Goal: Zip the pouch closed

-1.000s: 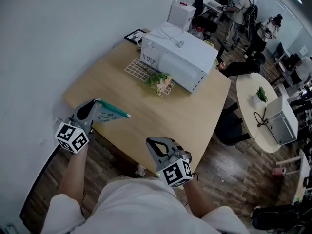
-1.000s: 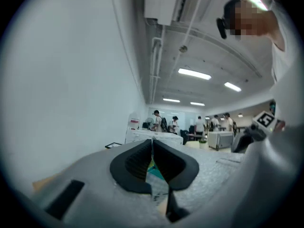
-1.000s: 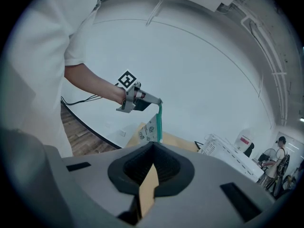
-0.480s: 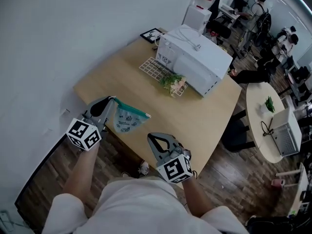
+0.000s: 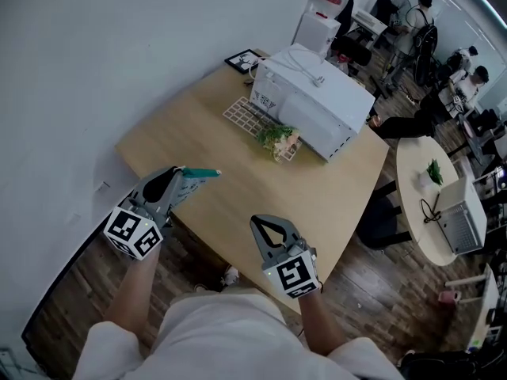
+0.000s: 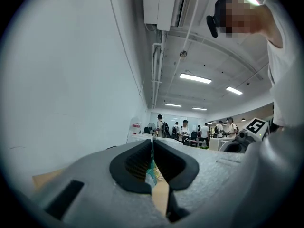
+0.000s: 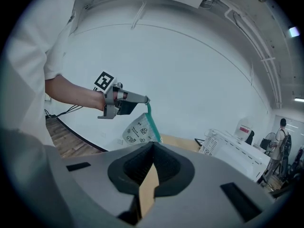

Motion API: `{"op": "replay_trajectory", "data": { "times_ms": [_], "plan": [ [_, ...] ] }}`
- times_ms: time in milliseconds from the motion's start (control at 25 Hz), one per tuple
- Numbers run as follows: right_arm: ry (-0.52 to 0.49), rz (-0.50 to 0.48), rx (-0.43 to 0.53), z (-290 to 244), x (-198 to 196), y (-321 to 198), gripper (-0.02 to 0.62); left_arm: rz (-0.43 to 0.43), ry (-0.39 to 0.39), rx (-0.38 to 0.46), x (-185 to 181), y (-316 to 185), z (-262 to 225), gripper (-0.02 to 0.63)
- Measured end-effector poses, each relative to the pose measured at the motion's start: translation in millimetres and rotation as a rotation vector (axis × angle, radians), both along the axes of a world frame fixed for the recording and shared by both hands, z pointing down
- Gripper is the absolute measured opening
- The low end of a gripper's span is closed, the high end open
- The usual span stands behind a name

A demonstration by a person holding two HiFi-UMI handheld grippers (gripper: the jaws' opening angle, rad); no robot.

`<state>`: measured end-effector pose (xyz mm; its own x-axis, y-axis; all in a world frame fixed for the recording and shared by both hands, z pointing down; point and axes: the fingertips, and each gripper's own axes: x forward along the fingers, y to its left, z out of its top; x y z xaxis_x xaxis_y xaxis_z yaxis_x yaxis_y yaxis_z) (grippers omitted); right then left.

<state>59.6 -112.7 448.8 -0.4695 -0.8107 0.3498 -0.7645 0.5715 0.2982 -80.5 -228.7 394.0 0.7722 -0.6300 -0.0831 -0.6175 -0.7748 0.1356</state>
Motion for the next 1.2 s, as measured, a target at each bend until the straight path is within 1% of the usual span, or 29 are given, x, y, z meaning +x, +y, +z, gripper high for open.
{"op": "replay_trajectory", "data": {
  "times_ms": [160, 320, 560, 720, 880, 1080, 1200],
  "plan": [
    [0.003, 0.014, 0.000, -2, 8, -7, 0.002, -0.036, 0.015, -0.016, -8, -12, 5, 0.025],
    [-0.015, 0.051, 0.004, -6, 19, -18, 0.002, -0.041, 0.017, -0.020, -7, -18, 6, 0.025],
    [-0.088, 0.135, 0.020, -15, 45, -34, 0.002, -0.019, 0.023, 0.003, 5, -20, -1, 0.025],
    [-0.145, 0.190, 0.043, -24, 65, -44, 0.002, -0.057, 0.035, 0.024, -1, -22, -11, 0.025],
    [-0.198, 0.232, 0.067, -32, 85, -53, 0.002, -0.122, 0.050, 0.025, -18, -25, -20, 0.025],
    [-0.367, 0.268, 0.092, -52, 107, -60, 0.002, -0.208, 0.068, 0.056, -54, -27, -34, 0.025],
    [-0.379, 0.311, 0.115, -60, 124, -60, 0.002, -0.254, 0.090, 0.067, -77, -23, -41, 0.025]
  ]
}}
